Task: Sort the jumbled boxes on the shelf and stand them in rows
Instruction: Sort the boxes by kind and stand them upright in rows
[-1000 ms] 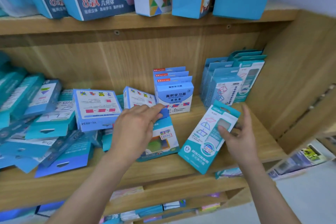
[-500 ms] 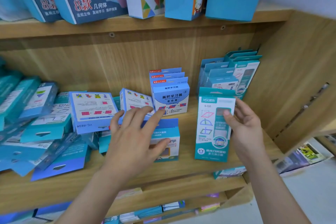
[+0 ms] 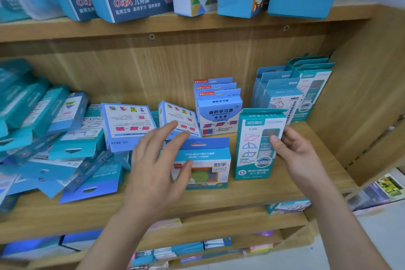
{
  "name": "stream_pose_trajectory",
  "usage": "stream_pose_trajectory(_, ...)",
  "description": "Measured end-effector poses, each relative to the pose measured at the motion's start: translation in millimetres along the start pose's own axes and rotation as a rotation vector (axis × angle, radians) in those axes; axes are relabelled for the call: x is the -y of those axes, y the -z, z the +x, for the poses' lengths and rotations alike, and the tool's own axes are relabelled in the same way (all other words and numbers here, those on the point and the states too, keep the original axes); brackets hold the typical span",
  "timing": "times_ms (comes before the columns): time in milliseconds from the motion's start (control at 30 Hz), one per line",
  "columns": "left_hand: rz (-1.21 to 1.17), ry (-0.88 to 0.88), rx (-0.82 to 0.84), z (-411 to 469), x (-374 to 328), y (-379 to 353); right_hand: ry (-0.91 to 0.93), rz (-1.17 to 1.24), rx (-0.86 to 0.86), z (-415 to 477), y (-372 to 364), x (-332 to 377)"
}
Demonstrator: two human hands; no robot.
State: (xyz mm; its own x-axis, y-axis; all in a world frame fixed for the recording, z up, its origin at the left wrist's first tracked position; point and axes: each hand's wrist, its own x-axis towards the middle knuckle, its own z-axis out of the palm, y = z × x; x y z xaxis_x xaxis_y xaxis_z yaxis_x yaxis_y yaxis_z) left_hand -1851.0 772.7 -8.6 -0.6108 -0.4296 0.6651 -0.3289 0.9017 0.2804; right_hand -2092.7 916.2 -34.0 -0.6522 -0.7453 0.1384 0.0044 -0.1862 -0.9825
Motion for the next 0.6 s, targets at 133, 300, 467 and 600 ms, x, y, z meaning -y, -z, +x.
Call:
stream_pose_trajectory(133, -0.084, -0.242, -0.126, 1.9, -37.2, -2.1, 0.001, -0.105, -0.019, -8.6, 4.2, -1.8)
stream_pose_trajectory(300, -0.287, 0.032, 0.16, 5.9, -99.2, -40.9, 0.008, -0.108, -0.076, -27.1, 18.7, 7.4)
stream_pose_trajectory(467, -0.362, 0.231, 0.374, 22.2, -130.8, -77.2, -0.004, -0.017, -0.111, -46.6, 51.3, 26.4)
stream_pose_trajectory(600, -0.395, 0.269, 0.446, 35.2, -144.4, -100.0, 0.032, -0.079, -0.18, -46.9, 70.2, 33.9)
